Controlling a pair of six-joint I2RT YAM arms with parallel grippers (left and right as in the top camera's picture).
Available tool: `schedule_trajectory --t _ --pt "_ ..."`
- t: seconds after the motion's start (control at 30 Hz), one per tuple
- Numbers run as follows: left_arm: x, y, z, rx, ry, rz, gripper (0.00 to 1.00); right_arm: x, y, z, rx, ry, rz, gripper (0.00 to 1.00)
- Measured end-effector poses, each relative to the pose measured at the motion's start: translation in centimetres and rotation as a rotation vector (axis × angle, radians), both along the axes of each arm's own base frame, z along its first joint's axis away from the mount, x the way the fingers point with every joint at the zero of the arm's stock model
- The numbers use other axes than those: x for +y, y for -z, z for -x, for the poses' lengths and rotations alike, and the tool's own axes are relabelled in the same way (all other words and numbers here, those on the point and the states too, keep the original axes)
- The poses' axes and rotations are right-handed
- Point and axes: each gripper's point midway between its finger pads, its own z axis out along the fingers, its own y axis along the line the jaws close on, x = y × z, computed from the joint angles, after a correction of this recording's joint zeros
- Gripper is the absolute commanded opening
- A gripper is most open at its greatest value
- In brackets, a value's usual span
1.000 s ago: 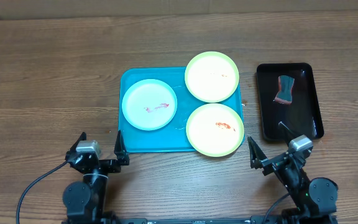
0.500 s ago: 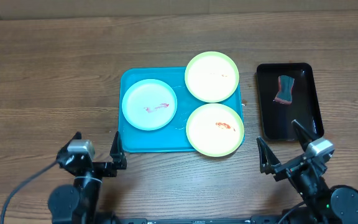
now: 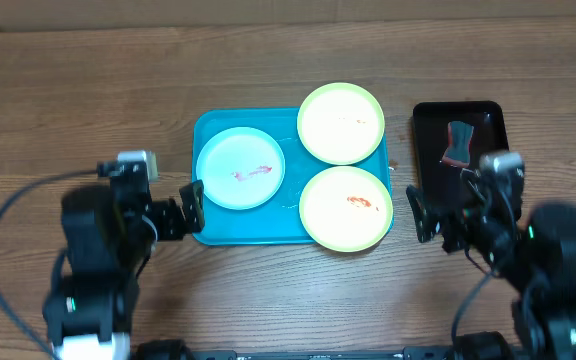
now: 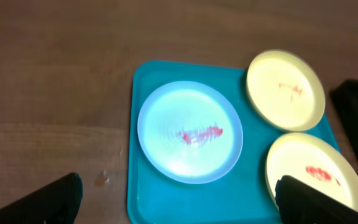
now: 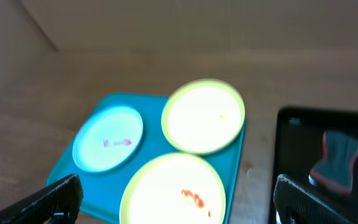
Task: Clean dirty plates on tray and stack at the side
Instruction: 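Move the left gripper to the pale blue plate's left rim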
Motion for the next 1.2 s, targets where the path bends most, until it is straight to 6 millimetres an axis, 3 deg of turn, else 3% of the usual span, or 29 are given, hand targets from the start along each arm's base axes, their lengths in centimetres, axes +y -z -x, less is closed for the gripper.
schedule_trajectory --t 0.23,0.33,0.47,0.6,0.77,0.83,1.0,1.2 --pt "0.0 2.4 -2.2 0.288 0.009 0.031 1.0 0.4 3.4 -3.5 0.348 -0.001 0.043 1.0" --pt "-0.2 4.2 -3.6 0.35 0.017 0.046 1.0 1.1 6.0 -5.1 0.459 -0.022 0.039 1.0" --pt "-0.4 7.4 -5.0 0.441 0.028 0.07 1.0 1.8 8.8 -5.8 0.566 -0.049 0.025 0.99" --pt "-1.0 10.2 -6.3 0.506 0.044 0.119 1.0 2.2 10.8 -6.2 0.64 -0.064 0.017 0.92" --pt "-1.7 10.9 -8.0 0.478 0.064 0.164 0.86 2.2 11.1 -6.5 0.642 -0.063 0.015 0.88" --pt "-1.8 10.7 -8.6 0.457 0.063 0.166 0.85 2.2 11.0 -6.6 0.634 -0.063 0.016 0.87" --pt "-2.1 12.0 -8.3 0.511 -0.006 0.104 0.8 2.2 10.9 -6.9 0.621 -0.062 0.016 0.85" --pt "-1.7 15.0 -7.6 0.612 -0.117 0.014 0.65 2.2 10.9 -6.9 0.62 -0.062 0.017 0.84"
